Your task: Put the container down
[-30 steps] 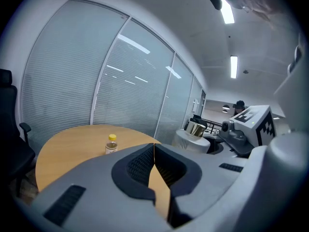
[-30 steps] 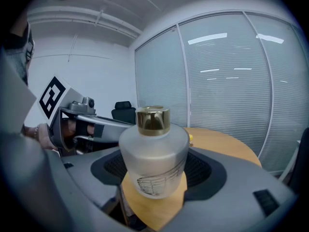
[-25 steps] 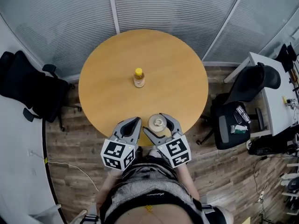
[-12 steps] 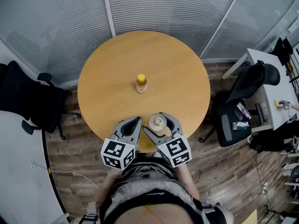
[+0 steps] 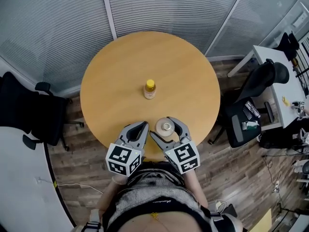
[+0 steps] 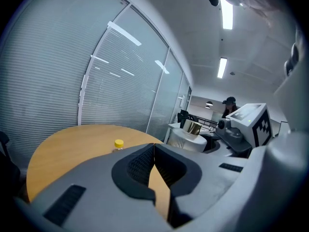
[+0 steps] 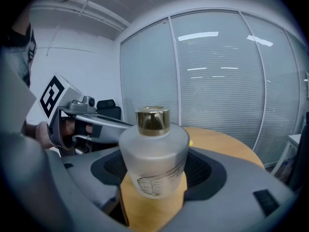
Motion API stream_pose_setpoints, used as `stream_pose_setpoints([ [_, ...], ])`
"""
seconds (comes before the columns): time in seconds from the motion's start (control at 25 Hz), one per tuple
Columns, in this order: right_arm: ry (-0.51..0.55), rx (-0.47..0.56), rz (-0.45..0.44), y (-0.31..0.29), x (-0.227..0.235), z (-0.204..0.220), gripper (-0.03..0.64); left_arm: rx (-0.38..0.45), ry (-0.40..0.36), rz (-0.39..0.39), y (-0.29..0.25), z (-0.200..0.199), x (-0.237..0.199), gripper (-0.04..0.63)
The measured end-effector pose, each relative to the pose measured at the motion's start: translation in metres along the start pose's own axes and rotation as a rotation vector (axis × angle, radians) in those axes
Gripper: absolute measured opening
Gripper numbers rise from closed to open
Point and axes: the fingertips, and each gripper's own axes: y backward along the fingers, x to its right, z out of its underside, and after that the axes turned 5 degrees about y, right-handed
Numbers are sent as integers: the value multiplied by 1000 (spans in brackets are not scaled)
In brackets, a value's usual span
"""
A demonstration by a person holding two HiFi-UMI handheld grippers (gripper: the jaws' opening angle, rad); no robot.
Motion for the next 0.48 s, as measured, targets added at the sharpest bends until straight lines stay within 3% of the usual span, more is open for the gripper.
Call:
stream_pose_setpoints([
  [0.48, -18, 10, 22, -8, -3, -5, 350, -23, -25, 46, -2, -1, -10, 20],
])
